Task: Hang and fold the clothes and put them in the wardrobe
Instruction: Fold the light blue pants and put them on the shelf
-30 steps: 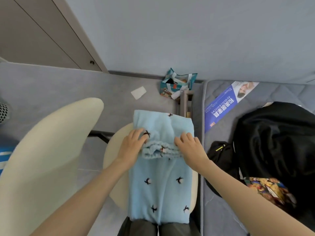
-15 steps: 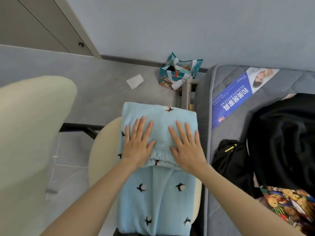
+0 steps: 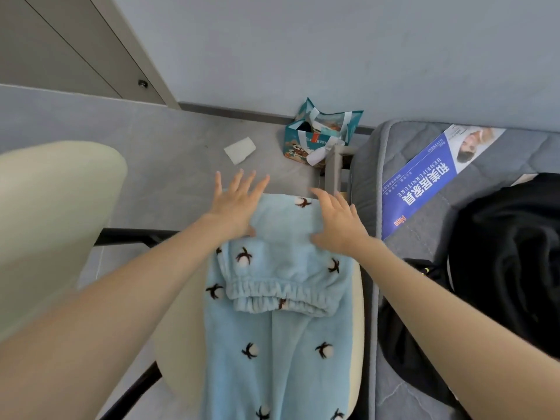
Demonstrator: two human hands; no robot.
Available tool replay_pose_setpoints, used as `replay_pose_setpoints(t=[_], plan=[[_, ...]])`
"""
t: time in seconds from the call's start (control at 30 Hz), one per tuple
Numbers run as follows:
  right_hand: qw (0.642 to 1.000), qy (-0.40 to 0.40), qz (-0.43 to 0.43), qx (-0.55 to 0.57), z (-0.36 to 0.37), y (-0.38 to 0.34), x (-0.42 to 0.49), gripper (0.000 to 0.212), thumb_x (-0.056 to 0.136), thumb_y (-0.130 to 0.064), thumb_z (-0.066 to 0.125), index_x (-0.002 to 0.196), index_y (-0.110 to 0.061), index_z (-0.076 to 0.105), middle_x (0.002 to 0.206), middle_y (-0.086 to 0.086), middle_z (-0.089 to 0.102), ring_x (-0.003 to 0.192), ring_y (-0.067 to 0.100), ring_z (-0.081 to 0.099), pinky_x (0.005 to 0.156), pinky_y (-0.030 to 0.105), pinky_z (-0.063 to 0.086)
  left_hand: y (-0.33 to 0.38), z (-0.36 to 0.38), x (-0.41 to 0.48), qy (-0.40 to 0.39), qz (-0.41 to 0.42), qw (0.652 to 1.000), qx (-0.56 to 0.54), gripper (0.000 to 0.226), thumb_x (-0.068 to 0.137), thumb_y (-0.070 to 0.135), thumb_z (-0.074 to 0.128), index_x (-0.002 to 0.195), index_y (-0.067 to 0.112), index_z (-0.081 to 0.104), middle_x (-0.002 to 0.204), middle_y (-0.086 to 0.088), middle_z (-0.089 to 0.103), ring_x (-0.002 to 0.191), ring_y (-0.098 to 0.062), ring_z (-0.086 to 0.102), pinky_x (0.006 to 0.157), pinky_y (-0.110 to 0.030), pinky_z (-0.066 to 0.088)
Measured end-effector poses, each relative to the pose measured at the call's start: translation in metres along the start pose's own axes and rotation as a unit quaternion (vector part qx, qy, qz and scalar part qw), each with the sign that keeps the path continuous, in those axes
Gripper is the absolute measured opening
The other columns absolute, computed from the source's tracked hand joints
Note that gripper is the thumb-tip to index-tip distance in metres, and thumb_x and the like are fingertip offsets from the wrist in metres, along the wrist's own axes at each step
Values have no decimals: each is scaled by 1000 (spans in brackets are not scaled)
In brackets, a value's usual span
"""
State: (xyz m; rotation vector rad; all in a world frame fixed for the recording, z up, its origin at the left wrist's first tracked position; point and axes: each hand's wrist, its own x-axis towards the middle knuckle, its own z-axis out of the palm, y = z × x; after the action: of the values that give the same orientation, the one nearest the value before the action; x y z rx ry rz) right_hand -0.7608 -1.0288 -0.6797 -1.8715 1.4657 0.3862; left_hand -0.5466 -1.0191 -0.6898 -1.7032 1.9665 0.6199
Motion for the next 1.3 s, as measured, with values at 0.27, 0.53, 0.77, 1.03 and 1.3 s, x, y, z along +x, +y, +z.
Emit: replay_pose_setpoints(t=[0.27,0.53,0.77,1.03,1.3], plan=[[984,2,14,-177,4,-9,11,51,77,-22,72,119,-8,49,117,8,52,116,27,49,106,41,30,6,-6,7,-83,-20,996,-12,53,68,28,81,113,15,57,113,-7,63,105,-27,60,81,-35,46],[972,149,-23,-183,-31,-22,-22,28,80,-12,61,105,-12,49,109,4,50,100,27,55,63,32,30,1,-47,-28,90,-22,995,48,30,81,20,67,107,18,54,111,-4,60,107,-26,55,91,-37,35],[937,297,-45,-179,-82,-35,-32,35,76,-1,59,110,-6,51,108,11,51,93,31,52,66,34,28,0,-94,-40,288,-10,957,39,30,76,-4,56,100,14,49,101,-5,57,95,-27,51,72,-32,21],[909,357,-110,-184,-18,-25,-94,41,50,16,64,86,-2,59,82,15,53,66,34,52,54,36,40,18,-22,-105,414,-18,910,-18,36,67,-9,65,98,10,65,86,-7,59,78,-29,55,68,-37,38],[930,248,-185,-200,44,-10,-149,40,45,6,70,80,-8,58,73,7,51,57,30,51,59,35,45,32,63,-170,323,5,946,-21,80,53,0,76,129,14,57,88,-4,54,76,-27,53,75,-35,33]])
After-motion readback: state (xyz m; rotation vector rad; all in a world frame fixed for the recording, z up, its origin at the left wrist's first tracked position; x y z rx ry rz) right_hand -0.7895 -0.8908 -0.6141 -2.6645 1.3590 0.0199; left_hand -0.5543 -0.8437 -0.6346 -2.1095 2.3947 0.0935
